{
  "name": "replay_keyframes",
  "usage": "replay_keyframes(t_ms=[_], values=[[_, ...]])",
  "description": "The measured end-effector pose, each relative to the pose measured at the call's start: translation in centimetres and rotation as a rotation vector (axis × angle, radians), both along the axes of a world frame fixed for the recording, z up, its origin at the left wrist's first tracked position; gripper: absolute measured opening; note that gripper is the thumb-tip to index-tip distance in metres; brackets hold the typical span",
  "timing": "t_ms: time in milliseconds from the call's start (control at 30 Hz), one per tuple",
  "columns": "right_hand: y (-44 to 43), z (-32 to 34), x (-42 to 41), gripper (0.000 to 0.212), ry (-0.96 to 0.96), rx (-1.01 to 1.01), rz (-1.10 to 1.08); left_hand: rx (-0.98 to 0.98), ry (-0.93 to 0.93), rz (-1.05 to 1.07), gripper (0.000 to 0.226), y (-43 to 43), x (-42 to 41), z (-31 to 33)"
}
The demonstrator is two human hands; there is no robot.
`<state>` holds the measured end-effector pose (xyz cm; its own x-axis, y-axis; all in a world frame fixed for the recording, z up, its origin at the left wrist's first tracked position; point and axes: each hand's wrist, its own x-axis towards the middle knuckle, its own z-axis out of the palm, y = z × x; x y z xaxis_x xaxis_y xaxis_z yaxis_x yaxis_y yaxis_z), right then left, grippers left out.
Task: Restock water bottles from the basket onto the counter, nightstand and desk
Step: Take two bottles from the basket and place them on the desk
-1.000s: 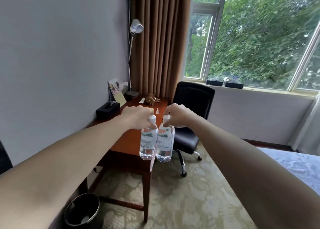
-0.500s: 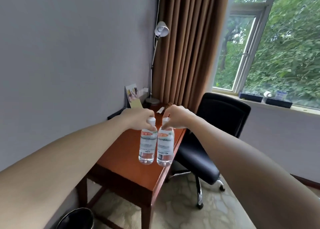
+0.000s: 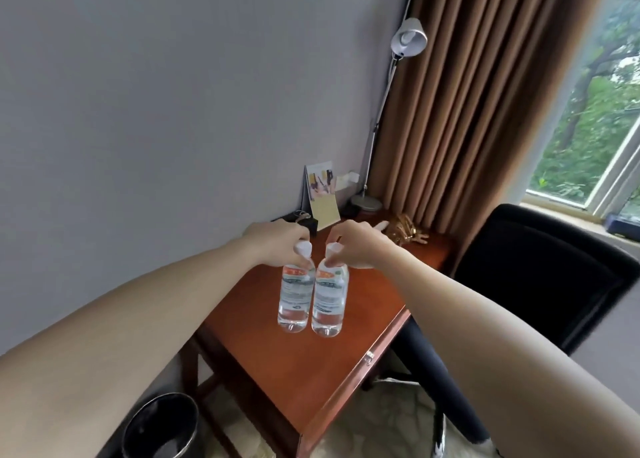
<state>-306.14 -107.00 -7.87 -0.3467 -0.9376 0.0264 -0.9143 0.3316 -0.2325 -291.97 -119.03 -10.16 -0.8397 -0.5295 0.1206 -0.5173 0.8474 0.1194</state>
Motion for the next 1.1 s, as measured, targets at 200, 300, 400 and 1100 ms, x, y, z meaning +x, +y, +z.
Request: replay_keyframes(t_ms=[200,300,400,1100], values=[[-7.7,-2.2,-3.0,0.046,-0.023,0.009,0.114,0.044,0.0,0.088,0.045,-6.3,-1.9,-2.3],[-12.2,-3.2,-4.4,0.043,-0.054,0.045,0.158,0.08,-0.007,0.128,0.04,-10.2,-2.9,-3.4],[-16.6,-3.9,-5.5,0.042,-0.066,0.067,0.203,0.118,-0.007,0.178,0.037,-13.8,-3.4,-4.3],[-38.7,-12.6,-3.5,0.03,-0.165,0.169,0.517,0.237,0.066,0.605,0.035,-28.8,0.7,-12.0]])
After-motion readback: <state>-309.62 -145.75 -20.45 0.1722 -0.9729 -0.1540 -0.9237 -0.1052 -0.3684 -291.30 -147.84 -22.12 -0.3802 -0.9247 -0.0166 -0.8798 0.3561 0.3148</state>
